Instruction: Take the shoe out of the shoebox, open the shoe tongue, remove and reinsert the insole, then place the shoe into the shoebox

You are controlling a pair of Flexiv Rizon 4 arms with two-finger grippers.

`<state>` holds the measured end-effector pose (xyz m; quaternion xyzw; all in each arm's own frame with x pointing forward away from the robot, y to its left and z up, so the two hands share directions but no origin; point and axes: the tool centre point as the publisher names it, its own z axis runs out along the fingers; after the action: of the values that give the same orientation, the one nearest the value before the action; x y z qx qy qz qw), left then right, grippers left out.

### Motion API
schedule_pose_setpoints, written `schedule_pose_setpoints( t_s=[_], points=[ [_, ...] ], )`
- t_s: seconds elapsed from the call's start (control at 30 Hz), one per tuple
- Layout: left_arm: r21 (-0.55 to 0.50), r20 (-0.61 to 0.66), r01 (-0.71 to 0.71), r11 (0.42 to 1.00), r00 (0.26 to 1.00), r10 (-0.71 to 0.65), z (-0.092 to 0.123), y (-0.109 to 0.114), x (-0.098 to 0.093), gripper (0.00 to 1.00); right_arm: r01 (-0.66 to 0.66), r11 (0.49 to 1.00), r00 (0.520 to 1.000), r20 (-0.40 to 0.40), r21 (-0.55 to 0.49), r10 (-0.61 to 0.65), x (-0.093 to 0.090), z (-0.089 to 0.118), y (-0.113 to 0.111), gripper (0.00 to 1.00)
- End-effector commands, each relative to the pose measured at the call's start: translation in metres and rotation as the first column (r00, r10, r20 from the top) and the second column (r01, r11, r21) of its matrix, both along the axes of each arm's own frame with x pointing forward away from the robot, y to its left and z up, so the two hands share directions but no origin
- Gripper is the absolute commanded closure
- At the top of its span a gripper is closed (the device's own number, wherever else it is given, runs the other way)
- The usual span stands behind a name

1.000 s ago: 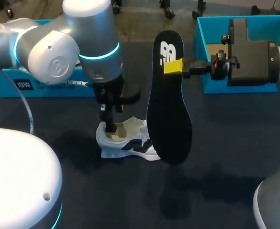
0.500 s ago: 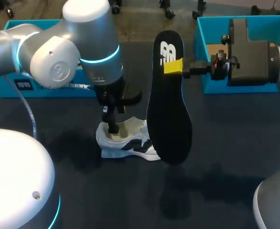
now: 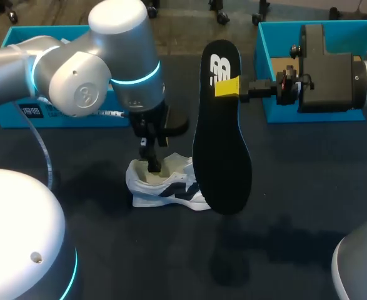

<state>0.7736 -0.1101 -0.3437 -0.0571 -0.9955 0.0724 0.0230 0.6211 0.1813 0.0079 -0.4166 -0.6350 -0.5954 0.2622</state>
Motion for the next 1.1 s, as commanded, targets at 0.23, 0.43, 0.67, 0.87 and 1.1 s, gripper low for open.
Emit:
schedule_pose_setpoints(
  t_s=[0.23,0.43,0.67,0.87,1.1],
  points=[
    [-0.009,-0.019,0.009,1.000,1.000,-0.009,-0.020,-0.019,0.011,0.00,0.004,1.000,1.000,0.000,0.001,-0.004,-0.001,-0.001,0.003,1.00],
    [-0.045,-0.016,0.009,0.999,1.000,-0.009,-0.028,-0.028,0.013,0.00,0.004,1.000,1.000,0.000,0.001,-0.004,-0.001,-0.001,0.003,1.00],
    [-0.029,-0.027,0.017,0.999,0.999,-0.018,-0.040,-0.035,0.017,0.16,0.004,1.000,1.000,0.000,0.001,-0.004,-0.001,-0.001,0.003,1.00],
    [-0.022,-0.036,0.021,1.000,0.999,-0.021,-0.048,-0.039,0.018,0.22,0.004,1.000,1.000,0.000,0.001,-0.004,-0.001,-0.001,0.003,1.00],
    [-0.013,-0.059,0.010,1.000,0.998,-0.011,-0.054,-0.041,0.014,0.85,0.004,1.000,1.000,0.000,0.001,-0.004,-0.001,-0.001,0.003,1.00]
  ],
)
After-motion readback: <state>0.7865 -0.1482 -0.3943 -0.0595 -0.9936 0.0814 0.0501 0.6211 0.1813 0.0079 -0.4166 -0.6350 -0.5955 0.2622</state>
